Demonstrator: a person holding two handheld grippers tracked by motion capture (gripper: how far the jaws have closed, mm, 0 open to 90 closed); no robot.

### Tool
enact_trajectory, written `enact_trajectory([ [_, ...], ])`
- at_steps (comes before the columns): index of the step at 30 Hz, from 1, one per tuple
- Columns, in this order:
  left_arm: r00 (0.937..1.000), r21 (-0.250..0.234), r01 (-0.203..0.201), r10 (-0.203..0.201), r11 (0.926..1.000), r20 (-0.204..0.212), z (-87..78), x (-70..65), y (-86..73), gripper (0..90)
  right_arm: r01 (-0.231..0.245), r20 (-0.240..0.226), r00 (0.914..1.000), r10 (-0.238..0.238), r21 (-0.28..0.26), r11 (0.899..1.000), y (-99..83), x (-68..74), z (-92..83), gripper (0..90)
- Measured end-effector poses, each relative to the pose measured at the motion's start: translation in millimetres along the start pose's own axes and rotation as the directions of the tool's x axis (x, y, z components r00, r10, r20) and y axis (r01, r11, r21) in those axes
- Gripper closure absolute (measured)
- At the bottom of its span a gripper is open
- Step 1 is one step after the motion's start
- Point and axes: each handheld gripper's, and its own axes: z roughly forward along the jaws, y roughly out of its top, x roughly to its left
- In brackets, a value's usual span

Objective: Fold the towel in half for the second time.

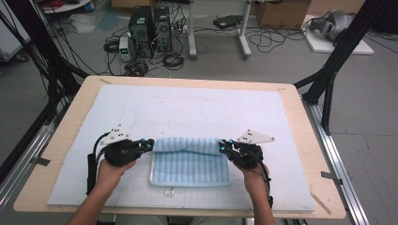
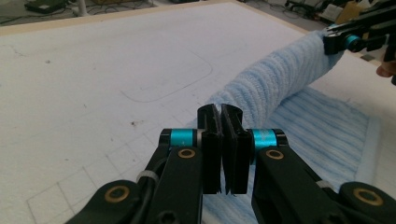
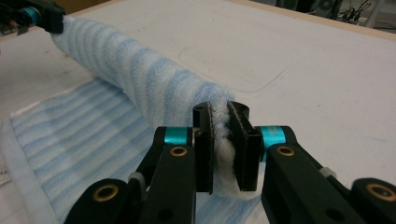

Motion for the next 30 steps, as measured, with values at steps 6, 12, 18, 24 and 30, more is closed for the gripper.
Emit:
enact_trajectory([
  [6, 0.9995, 0.016, 0.010, -0.010, 0.9998, 0.031, -1.9, -9.0, -13.6, 86.1, 0.013, -0.014, 0.9998, -0.013, -0.004, 1.000, -9.8, 6.9, -7.4, 80.3],
  [12, 0.9984, 0.044, -0.009, 0.007, 0.9990, 0.055, -4.9, -16.9, -22.1, 86.1, 0.002, -0.016, 0.9999, -0.002, 0.009, 1.000, -22.7, 10.1, -14.8, 80.0],
  [18, 0.9973, 0.069, -0.006, 0.001, 0.9976, 0.073, -5.4, -20.4, -32.0, 85.9, 0.026, -0.016, 0.9995, -0.025, 0.027, 0.999, -30.8, 15.4, -18.4, 79.9],
  [24, 0.9956, 0.083, 0.000, -0.008, 0.9966, 0.094, -7.2, -22.7, -38.8, 85.8, 0.016, -0.032, 0.9994, -0.015, 0.040, 0.999, -43.7, 20.0, -20.3, 79.8],
  [30, 0.9902, 0.098, -0.018, 0.005, 0.9950, 0.140, -11.4, -28.4, -42.2, 85.9, 0.029, -0.038, 0.9989, -0.028, 0.029, 0.999, -49.2, 27.4, -29.2, 79.8],
])
